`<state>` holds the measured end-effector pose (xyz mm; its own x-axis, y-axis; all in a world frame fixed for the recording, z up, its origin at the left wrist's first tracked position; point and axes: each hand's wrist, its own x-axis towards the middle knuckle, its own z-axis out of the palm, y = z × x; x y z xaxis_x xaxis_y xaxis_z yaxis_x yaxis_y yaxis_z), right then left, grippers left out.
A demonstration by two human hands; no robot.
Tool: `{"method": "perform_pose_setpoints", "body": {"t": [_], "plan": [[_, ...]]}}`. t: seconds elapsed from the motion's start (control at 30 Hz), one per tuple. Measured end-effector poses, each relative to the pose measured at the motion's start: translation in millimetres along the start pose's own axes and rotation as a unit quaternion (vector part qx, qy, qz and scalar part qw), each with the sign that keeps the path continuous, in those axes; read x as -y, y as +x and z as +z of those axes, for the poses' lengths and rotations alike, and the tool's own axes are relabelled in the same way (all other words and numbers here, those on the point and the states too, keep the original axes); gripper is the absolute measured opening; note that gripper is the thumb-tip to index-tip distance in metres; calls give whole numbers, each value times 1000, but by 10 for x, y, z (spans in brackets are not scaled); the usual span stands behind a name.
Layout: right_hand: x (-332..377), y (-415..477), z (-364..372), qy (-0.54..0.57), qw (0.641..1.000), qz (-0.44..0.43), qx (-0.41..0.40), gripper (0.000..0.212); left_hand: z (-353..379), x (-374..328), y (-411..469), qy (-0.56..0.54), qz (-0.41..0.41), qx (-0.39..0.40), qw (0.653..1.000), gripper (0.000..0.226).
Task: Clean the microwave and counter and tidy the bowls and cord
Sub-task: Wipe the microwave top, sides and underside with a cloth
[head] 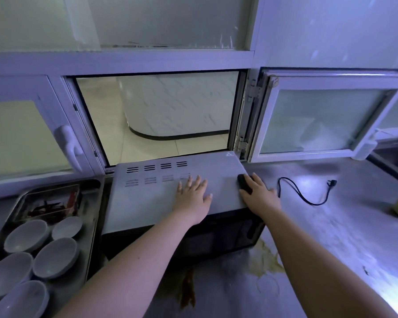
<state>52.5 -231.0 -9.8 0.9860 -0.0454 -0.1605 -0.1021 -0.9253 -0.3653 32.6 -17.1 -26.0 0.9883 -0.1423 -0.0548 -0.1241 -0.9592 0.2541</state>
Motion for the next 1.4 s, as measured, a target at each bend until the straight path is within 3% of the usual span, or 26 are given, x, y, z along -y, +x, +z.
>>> {"method": "perform_pose_setpoints", "body": {"t": [0.07, 0.17, 0.33, 0.5, 0.67, 0.8, 1.0, 1.1, 1.2, 1.27, 1.4], "plan": [[-117, 89, -34, 139, 989, 43, 12, 65, 14, -126, 44, 1, 9, 5, 1000, 59], [-240, 83, -47, 320, 945, 70, 13, 60, 69, -351, 122, 7, 14, 9, 1000, 58], [-399, 68, -5, 452, 892, 18, 18, 50, 155, -730, 453, 8, -1, -2, 1000, 56], [-608, 234, 60, 502, 864, -34, 31, 48, 136, -1025, 976, 38, -39, -30, 998, 53], [-812, 364, 157, 592, 805, -40, 24, 35, 215, -1111, 1303, 53, -129, -45, 989, 53], [-991, 421, 330, 591, 798, -117, 17, 41, 300, -1082, 1332, 65, -148, -42, 986, 52], [-1051, 470, 530, 535, 775, -338, 2, 45, 292, -1073, 1427, 84, -176, -19, 981, 55], [-1050, 674, 535, 509, 781, -361, 33, 48, 281, -1077, 1445, 33, -193, -47, 980, 69], [-1027, 883, 552, 491, 781, -383, 47, 49, 300, -1028, 1409, 24, -217, -85, 972, 56], [-958, 1044, 572, 504, 774, -382, 43, 49, 334, -1048, 1369, 24, -217, -113, 969, 63], [-713, 1544, 682, 527, 796, -294, 45, 50, 360, -1067, 1385, 13, -216, -113, 970, 51]]}}
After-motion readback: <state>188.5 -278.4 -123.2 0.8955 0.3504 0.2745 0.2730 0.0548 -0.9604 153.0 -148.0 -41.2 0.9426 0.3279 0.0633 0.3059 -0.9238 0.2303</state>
